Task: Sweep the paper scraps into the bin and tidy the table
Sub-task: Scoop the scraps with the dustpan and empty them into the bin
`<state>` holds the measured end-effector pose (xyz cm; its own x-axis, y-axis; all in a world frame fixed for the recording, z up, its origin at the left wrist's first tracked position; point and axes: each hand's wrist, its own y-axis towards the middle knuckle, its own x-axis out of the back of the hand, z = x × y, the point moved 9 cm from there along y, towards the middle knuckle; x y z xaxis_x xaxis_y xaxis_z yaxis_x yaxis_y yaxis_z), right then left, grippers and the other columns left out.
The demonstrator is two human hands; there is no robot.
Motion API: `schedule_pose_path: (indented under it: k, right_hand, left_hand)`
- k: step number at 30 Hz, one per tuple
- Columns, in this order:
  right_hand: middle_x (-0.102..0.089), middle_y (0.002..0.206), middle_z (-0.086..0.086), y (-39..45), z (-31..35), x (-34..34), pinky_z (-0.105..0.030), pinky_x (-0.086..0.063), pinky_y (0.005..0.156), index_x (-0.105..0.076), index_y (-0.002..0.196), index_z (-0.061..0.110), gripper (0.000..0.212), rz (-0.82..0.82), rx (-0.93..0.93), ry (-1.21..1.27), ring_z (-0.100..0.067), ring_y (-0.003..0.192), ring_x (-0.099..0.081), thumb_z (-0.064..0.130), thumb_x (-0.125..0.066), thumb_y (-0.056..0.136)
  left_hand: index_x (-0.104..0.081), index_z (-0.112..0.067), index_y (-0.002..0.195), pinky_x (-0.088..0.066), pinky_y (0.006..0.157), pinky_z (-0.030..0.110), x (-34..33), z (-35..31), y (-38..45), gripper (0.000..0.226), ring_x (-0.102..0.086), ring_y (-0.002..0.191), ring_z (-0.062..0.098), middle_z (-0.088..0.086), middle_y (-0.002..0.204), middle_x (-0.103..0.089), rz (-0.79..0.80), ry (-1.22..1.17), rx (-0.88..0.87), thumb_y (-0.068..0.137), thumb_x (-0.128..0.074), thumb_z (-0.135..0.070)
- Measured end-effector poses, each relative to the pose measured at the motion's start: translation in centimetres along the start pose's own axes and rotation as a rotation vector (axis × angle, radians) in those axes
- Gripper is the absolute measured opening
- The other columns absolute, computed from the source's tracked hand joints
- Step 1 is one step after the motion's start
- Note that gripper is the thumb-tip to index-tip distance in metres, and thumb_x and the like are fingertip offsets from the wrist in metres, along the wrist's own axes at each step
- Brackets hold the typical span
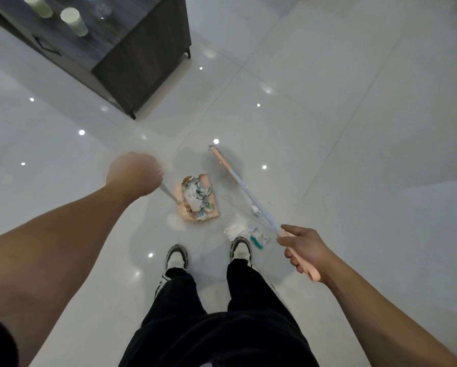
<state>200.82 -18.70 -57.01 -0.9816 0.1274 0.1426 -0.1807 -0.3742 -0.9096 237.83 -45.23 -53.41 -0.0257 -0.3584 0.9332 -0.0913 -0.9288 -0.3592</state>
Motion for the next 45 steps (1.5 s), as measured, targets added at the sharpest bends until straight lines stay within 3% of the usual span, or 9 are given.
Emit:
schedule_pose_path:
  k: [6, 11, 13, 16, 22, 30, 33, 37, 45]
  right_hand:
    - [-0.051, 0.052, -0.008, -0.4, -5.3, -2.2, -0.023, -0.038, 0.039, -0.047, 0.145, 0.019, 0.061, -0.265, -0.055, 0.154, -0.016, 0.036, -0.043, 0.009, -0.066, 0.089]
    - [-0.048, 0.057, -0.009, -1.4, -9.8, -6.8, -0.021, -0.035, 0.037, -0.043, 0.147, 0.011, 0.063, -0.316, -0.179, 0.339, -0.017, 0.037, -0.038, 0.006, -0.068, 0.09]
    - [-0.049, 0.058, -0.009, -2.2, -10.5, -9.8, -0.021, -0.034, 0.038, -0.04, 0.15, 0.017, 0.066, -0.283, -0.211, 0.36, -0.016, 0.038, -0.038, 0.007, -0.067, 0.09]
    - [-0.05, 0.055, -0.007, -4.1, -10.2, -14.1, -0.02, -0.032, 0.038, -0.046, 0.144, 0.025, 0.059, -0.191, -0.196, 0.423, -0.015, 0.038, -0.039, 0.012, -0.068, 0.09]
    - [-0.052, 0.061, -0.007, -7.1, -9.5, -16.9, -0.02, -0.028, 0.037, -0.062, 0.126, 0.025, 0.042, -0.085, -0.124, 0.545, -0.015, 0.041, -0.038, 0.022, -0.074, 0.086]
    - [-0.051, 0.054, -0.005, -8.5, -13.6, -15.4, -0.021, -0.034, 0.038, -0.055, 0.133, 0.028, 0.047, -0.313, -0.104, 0.557, -0.016, 0.038, -0.04, 0.016, -0.068, 0.089]
    - [-0.049, 0.059, -0.01, -8.7, -15.4, -14.1, -0.022, -0.036, 0.039, -0.053, 0.135, 0.021, 0.046, -0.388, -0.12, 0.579, -0.016, 0.038, -0.041, 0.012, -0.065, 0.091]
    - [-0.052, 0.068, -0.013, -8.8, -17.9, -13.0, -0.021, -0.037, 0.038, -0.04, 0.148, 0.012, 0.062, -0.44, -0.18, 0.628, -0.017, 0.042, -0.041, 0.007, -0.066, 0.091]
    - [-0.046, 0.058, -0.006, -10.0, -18.9, -16.5, -0.019, -0.029, 0.035, -0.052, 0.137, 0.018, 0.047, -0.178, -0.201, 0.778, -0.013, 0.04, -0.034, 0.014, -0.066, 0.092]
  left_hand:
    - [-0.061, -0.023, 0.068, -0.03, 0.048, 0.023, 0.8, -0.7, 0.8, 0.022, -0.045, 0.055, 0.013, -0.005, 0.062, -0.052, 0.017, 0.093, -0.229, 0.078, -0.051, -0.041]
    - [-0.064, -0.026, 0.081, -0.035, 0.055, 0.026, 0.7, -5.8, 0.0, 0.014, -0.049, 0.061, 0.022, 0.0, 0.075, -0.059, 0.027, 0.178, -0.504, 0.08, -0.057, -0.038]
    - [-0.055, -0.021, 0.073, -0.032, 0.054, 0.026, 0.8, -7.6, 0.2, 0.01, -0.046, 0.055, 0.02, -0.001, 0.067, -0.051, 0.024, 0.192, -0.528, 0.078, -0.058, -0.03]
    - [-0.055, -0.018, 0.068, -0.032, 0.053, 0.025, 0.8, -9.5, 0.3, 0.006, -0.044, 0.051, 0.019, 0.0, 0.063, -0.048, 0.053, 0.225, -0.558, 0.072, -0.057, -0.021]
    - [-0.053, -0.017, 0.061, -0.04, 0.055, 0.026, 1.4, -9.3, 1.0, 0.01, -0.05, 0.052, 0.021, 0.002, 0.063, -0.052, 0.022, 0.178, -0.576, 0.069, -0.054, -0.022]
    - [-0.062, -0.019, 0.069, -0.04, 0.056, 0.026, 0.7, -4.2, 1.0, 0.017, -0.055, 0.063, 0.022, 0.001, 0.069, -0.058, 0.085, 0.143, -0.508, 0.078, -0.061, -0.033]
    - [-0.063, -0.022, 0.071, -0.043, 0.055, 0.026, 0.0, -2.9, -1.3, 0.017, -0.055, 0.062, 0.02, -0.001, 0.066, -0.058, 0.112, 0.167, -0.553, 0.08, -0.06, -0.037]
    - [-0.059, -0.026, 0.069, -0.04, 0.055, 0.025, -1.2, -3.5, -4.2, 0.018, -0.054, 0.063, 0.018, -0.005, 0.065, -0.054, 0.129, 0.186, -0.608, 0.08, -0.059, -0.04]
    - [-0.065, -0.022, 0.081, -0.04, 0.057, 0.026, -2.0, -8.1, -6.0, 0.016, -0.055, 0.064, 0.022, -0.002, 0.07, -0.054, 0.079, 0.23, -0.655, 0.08, -0.059, -0.037]
